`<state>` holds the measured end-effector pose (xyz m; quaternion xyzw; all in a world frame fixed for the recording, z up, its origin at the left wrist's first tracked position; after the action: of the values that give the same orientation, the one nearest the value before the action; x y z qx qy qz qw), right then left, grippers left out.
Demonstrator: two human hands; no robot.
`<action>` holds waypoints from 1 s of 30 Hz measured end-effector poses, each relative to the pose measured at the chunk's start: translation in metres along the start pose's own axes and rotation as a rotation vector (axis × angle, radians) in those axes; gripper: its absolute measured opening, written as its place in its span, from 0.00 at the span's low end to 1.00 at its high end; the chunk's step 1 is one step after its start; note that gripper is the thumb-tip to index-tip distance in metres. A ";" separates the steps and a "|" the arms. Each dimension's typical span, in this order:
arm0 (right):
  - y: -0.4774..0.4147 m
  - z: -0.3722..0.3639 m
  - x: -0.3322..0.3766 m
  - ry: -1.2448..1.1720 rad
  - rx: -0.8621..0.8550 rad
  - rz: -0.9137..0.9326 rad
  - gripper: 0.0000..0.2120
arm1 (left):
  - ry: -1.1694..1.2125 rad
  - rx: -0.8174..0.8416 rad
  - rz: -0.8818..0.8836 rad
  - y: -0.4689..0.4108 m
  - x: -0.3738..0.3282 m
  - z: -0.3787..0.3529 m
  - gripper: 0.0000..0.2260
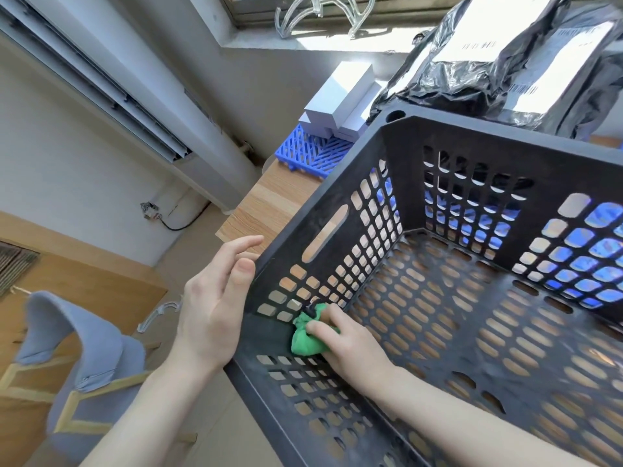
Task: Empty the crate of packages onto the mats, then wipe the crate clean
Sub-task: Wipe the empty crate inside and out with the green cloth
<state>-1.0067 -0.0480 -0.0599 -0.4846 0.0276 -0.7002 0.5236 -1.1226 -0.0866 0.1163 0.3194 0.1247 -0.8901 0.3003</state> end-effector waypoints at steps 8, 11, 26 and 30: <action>-0.068 0.046 0.075 -0.203 -0.338 0.138 0.15 | 0.009 -0.015 0.005 0.000 0.000 0.000 0.24; -0.064 0.040 0.066 -0.097 -0.342 0.179 0.14 | -0.001 -0.017 0.002 0.000 0.000 0.001 0.24; -0.016 0.011 0.000 -0.079 -0.055 -0.020 0.14 | -0.005 -0.004 -0.005 0.001 -0.001 0.001 0.23; -0.058 0.048 0.043 -0.205 -0.374 0.023 0.13 | -0.007 -0.011 -0.012 0.001 -0.001 0.001 0.24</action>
<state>-1.0131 -0.0320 0.0258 -0.6415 0.1092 -0.6241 0.4325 -1.1215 -0.0870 0.1176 0.3140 0.1304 -0.8922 0.2973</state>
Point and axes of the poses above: each hand's wrist, its own y-axis away from the middle knuckle, its own z-axis out of the back of the hand, x = y × z, the point moved 6 cm from there along -y, towards the middle knuckle, and after that the axes turned 6 degrees about z, right-handed, at the moved point
